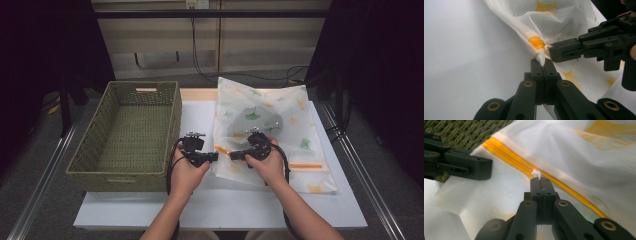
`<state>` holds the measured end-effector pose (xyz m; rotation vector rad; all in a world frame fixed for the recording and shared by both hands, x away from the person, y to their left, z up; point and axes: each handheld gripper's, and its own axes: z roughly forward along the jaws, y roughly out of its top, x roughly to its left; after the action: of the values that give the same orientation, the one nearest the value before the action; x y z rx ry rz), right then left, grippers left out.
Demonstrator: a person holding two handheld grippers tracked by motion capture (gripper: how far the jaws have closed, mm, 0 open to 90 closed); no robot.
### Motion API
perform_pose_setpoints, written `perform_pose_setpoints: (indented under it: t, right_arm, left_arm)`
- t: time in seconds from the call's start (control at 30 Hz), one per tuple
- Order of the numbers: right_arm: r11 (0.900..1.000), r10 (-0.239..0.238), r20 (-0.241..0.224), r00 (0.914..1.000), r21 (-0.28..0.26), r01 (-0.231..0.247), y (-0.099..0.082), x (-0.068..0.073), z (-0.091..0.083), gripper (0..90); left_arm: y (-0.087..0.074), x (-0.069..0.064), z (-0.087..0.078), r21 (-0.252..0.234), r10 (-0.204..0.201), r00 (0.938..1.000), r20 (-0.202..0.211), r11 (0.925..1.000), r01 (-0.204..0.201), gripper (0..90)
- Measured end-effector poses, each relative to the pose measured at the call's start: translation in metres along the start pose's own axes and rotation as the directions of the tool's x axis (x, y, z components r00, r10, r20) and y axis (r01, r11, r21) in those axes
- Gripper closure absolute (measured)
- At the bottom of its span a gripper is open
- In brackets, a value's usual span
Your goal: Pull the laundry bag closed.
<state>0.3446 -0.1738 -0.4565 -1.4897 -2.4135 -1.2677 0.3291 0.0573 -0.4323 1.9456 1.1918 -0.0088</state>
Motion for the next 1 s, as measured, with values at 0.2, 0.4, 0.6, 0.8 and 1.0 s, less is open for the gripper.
perform_pose_setpoints:
  t: [0.2, 0.4, 0.6, 0.8, 1.0]
  right_arm:
    - [0.9996, -0.029, 0.043, 0.9986, -0.003, 0.029, -0.003, -0.006, -0.016, 90.0]
    - [0.9999, -0.003, 0.075, 0.9972, -0.014, 0.004, -0.011, -0.023, -0.036, 90.0]
    - [0.9996, 0.013, 0.098, 0.9951, -0.027, -0.010, -0.020, -0.033, -0.050, 90.0]
    - [0.9978, 0.047, 0.114, 0.9923, -0.053, -0.041, -0.027, -0.045, -0.065, 90.0]
    - [0.9952, 0.079, 0.142, 0.9867, -0.068, -0.070, -0.037, -0.058, -0.079, 90.0]
  left_arm:
    - [0.000, 0.004, 0.001, 0.004, -0.013, 0.9999, 0.000, 0.9999, 0.013, 89.7]
    - [0.000, 0.003, 0.003, 0.014, -0.017, 0.9999, -0.005, 0.9998, 0.017, 89.7]
    - [0.002, 0.005, 0.004, 0.024, -0.023, 0.9997, -0.008, 0.9994, 0.023, 89.7]
    - [0.001, 0.007, 0.003, 0.031, -0.033, 0.9994, -0.011, 0.9990, 0.033, 89.8]
    - [0.003, 0.007, 0.003, 0.025, -0.041, 0.9991, -0.013, 0.9988, 0.042, 89.8]
